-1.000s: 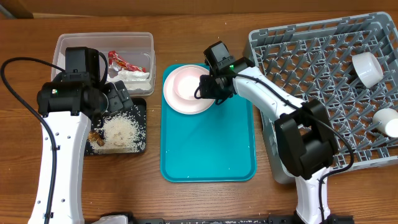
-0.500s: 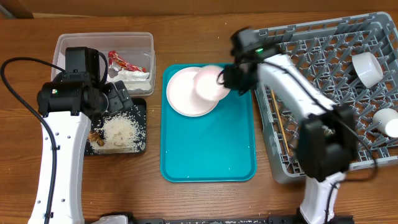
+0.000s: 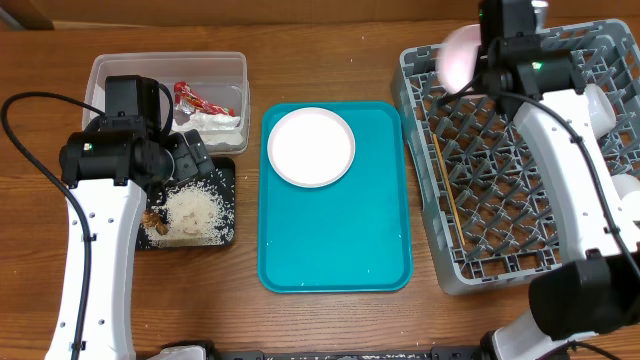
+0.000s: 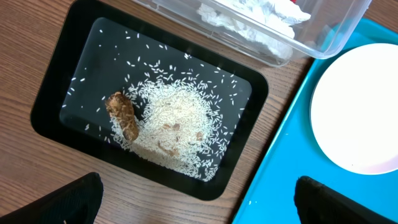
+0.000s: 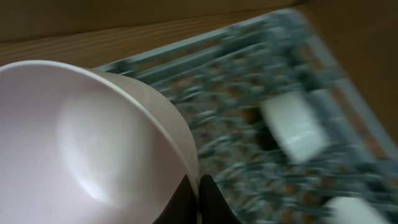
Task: Sort waste into correct bins and load items into the dishwasher
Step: 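Carry the pink bowl into the dish rack and release it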
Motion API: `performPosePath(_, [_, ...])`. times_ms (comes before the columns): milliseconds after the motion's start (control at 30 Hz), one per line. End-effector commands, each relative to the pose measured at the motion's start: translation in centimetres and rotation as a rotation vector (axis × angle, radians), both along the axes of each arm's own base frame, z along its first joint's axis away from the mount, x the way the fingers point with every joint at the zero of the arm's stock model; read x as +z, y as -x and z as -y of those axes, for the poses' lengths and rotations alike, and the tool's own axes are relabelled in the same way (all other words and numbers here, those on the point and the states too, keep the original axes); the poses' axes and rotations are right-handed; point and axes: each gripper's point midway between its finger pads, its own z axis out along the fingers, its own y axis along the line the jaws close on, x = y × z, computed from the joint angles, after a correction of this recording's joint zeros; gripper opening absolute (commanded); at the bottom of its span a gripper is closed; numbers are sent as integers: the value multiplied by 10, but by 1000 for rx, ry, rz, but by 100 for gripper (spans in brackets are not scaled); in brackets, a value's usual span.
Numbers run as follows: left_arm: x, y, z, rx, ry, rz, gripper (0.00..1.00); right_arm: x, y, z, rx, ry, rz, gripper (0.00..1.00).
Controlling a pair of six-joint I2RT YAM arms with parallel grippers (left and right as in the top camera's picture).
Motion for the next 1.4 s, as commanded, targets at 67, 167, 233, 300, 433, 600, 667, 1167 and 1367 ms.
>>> performPosePath(67, [4,-2,-1,9,0,14,100,42,20,90,-375,427,60,4])
performPosePath(167, [4,-2,-1,9,0,14,100,42,21,112,-461,484,72,4])
performPosePath(233, [4,-2,-1,9,0,14,100,39,20,122,-498,507,72,4])
performPosePath(300, [4,-2,-1,9,0,14,100,29,18,132,-518,514,52,4])
performPosePath(433, [4,-2,-1,9,0,14,100,-18,9,149,-524,537,-64,4])
performPosePath(600, [4,-2,-1,9,0,14,100,-61,-3,135,-464,507,-136,4])
performPosePath(667, [4,-2,-1,9,0,14,100,-74,-3,127,-447,487,-147,4])
performPosePath(1167, [4,-2,-1,8,0,14,100,-146,23,29,-262,177,-338,17])
performPosePath(1367, [4,-2,-1,9,0,14,100,-118,32,16,-230,86,-308,32])
